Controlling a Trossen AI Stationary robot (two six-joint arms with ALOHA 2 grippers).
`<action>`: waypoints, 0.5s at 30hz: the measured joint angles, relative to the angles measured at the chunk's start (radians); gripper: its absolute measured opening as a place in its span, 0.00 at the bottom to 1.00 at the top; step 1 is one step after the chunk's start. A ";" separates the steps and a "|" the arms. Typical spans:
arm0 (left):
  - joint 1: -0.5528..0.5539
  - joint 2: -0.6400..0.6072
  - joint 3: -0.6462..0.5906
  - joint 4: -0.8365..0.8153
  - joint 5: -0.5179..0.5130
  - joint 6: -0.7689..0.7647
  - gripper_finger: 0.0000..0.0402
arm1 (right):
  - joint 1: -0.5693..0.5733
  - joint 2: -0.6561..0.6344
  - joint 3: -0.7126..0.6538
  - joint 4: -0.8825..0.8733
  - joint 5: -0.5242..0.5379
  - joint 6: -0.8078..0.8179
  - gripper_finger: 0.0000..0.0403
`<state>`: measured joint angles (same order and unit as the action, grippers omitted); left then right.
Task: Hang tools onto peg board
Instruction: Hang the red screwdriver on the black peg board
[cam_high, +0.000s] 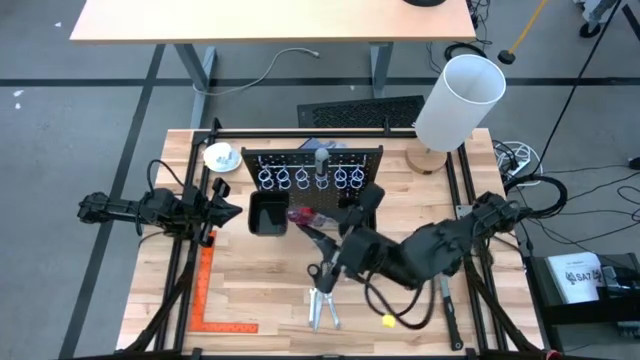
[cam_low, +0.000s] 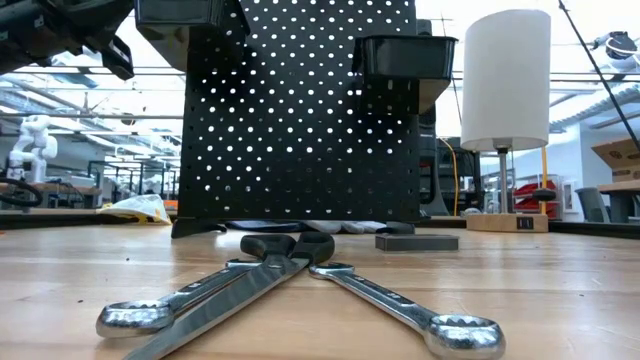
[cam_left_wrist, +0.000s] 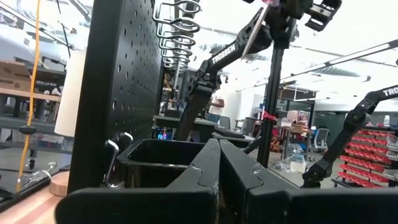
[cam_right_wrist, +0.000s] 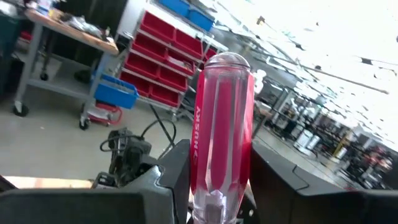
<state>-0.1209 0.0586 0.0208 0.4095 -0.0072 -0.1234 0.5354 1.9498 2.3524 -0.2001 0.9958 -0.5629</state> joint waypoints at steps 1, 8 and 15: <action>0.000 0.000 0.000 0.000 0.000 0.000 0.02 | -0.003 -0.009 0.000 0.002 -0.013 -0.002 0.31; 0.000 0.000 0.000 0.000 0.000 0.000 0.02 | -0.026 -0.065 0.000 -0.006 -0.099 -0.031 0.31; 0.000 0.000 0.000 0.000 0.000 -0.001 0.02 | -0.084 -0.106 0.000 0.009 -0.296 -0.008 0.31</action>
<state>-0.1207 0.0586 0.0208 0.4095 -0.0074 -0.1246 0.4514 1.8442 2.3524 -0.1912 0.6993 -0.5709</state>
